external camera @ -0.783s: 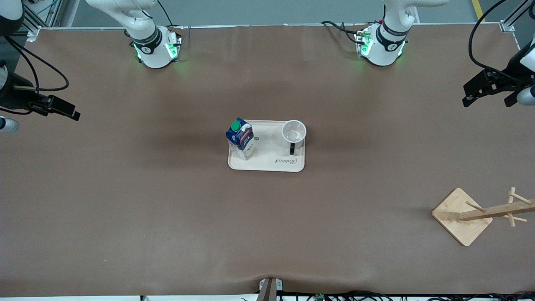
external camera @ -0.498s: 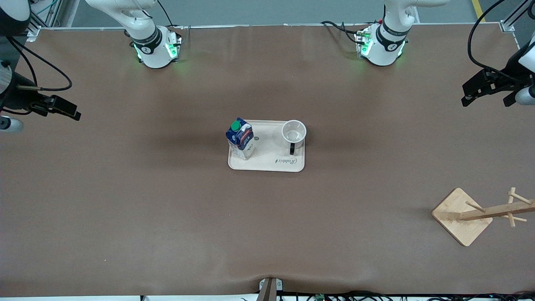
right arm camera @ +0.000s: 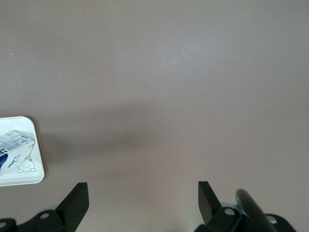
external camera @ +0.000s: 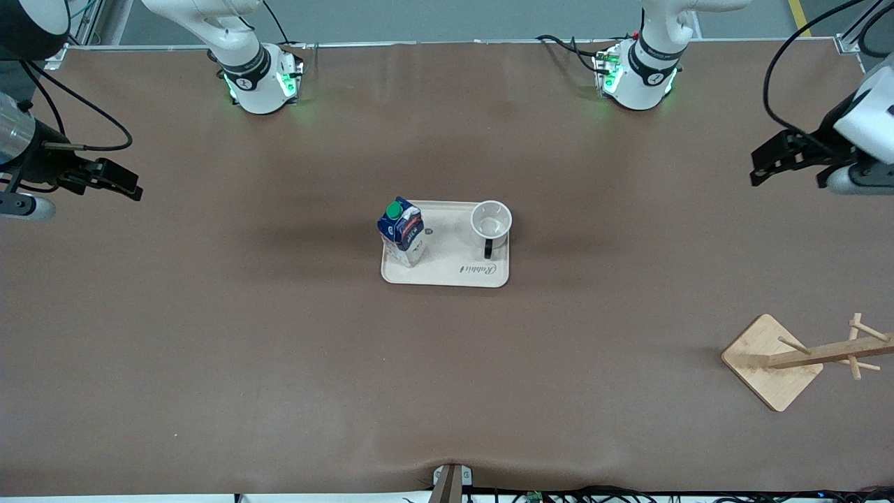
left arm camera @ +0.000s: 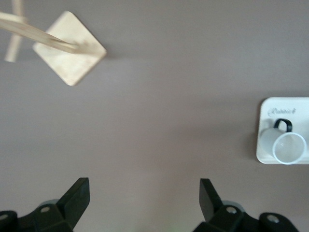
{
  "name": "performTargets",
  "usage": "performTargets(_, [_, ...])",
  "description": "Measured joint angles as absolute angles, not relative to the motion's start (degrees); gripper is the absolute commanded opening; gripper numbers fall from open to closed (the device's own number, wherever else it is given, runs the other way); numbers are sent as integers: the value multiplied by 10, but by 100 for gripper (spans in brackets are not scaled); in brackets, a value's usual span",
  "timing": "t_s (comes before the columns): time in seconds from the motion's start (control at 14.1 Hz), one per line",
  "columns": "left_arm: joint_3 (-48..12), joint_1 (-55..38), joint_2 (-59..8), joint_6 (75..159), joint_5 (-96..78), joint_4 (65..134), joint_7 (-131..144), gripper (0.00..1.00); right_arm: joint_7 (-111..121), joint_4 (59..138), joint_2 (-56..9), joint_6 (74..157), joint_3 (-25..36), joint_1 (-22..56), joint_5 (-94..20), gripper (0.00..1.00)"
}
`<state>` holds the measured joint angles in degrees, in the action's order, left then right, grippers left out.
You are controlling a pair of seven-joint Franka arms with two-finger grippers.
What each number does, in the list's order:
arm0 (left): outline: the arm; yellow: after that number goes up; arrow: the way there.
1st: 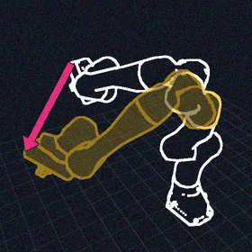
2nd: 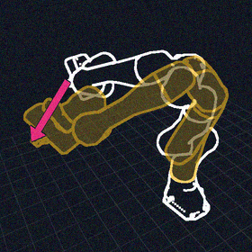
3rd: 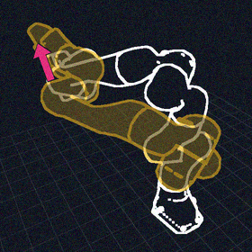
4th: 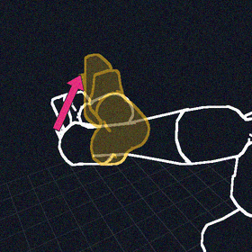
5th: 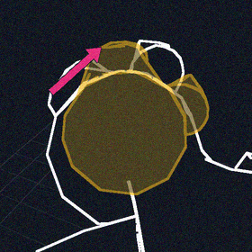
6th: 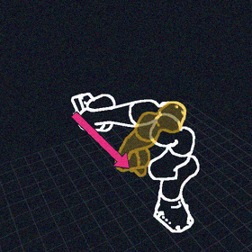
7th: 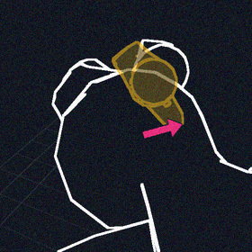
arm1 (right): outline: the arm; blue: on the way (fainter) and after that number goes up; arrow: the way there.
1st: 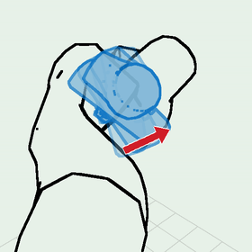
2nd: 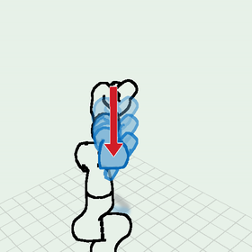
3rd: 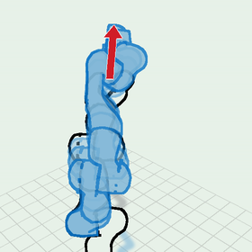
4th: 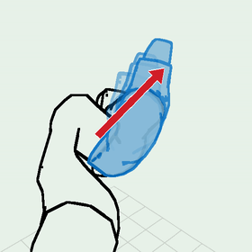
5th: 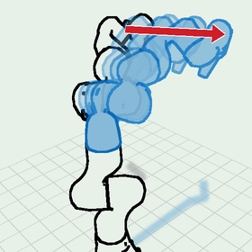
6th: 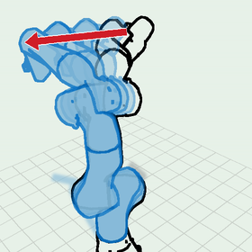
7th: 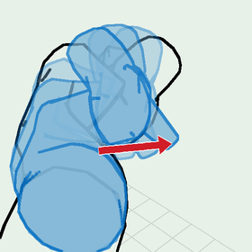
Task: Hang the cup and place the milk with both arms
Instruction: 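Move the left gripper toward the white mug on the tray, then lower the left gripper into the white mug and grip its rim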
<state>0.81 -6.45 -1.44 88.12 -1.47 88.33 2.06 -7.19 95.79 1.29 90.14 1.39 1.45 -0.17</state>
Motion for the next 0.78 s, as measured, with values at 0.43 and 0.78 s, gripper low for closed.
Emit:
performTargets(0.43, [-58, -70, -57, 966, -44, 957, 73, 100, -72, 959, 13, 900, 14, 14, -2, 100])
performTargets(0.78, [-134, -76, -69, 1063, -48, 1040, 183, 100, -72, 959, 13, 900, 15, 14, -2, 100])
